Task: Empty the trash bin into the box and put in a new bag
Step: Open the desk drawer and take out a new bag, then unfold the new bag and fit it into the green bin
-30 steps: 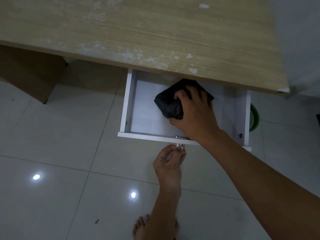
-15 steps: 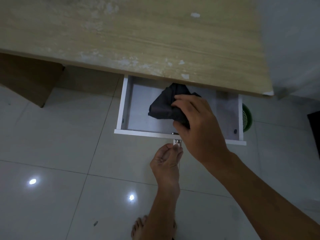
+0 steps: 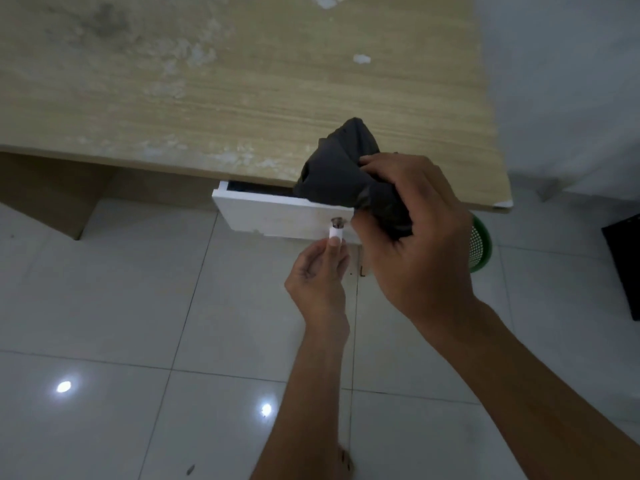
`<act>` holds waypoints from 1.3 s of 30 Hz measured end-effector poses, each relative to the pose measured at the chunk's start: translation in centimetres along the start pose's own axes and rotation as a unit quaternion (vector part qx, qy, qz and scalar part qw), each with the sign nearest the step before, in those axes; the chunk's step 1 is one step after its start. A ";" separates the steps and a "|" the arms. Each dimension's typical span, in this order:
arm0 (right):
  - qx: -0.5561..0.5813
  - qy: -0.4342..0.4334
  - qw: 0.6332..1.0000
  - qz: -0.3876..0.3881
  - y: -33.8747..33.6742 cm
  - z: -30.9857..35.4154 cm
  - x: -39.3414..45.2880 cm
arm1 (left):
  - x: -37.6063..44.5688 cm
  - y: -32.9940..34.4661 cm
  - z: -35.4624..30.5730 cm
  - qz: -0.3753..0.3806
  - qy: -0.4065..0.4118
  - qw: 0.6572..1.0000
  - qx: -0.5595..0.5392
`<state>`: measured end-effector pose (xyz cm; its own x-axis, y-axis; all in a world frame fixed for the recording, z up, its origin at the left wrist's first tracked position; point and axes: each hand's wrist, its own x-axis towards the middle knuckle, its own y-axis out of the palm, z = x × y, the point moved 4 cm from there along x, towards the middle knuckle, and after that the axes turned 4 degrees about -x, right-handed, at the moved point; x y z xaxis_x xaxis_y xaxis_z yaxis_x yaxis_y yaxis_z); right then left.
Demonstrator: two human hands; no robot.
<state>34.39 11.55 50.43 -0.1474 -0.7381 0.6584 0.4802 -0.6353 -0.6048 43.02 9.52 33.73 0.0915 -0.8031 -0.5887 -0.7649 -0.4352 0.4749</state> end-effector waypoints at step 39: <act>0.109 0.264 0.954 -0.090 -26.2 -0.6 14.5 | -19.8 26.9 -14.7 0.362 -0.055 0.883 0.293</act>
<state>19.16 17.35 75.61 -0.6321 -0.6698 0.3898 0.5663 -0.7426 -0.3576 29.98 7.72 67.74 -0.5954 -0.7260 -0.3442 -0.7988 0.4886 0.3511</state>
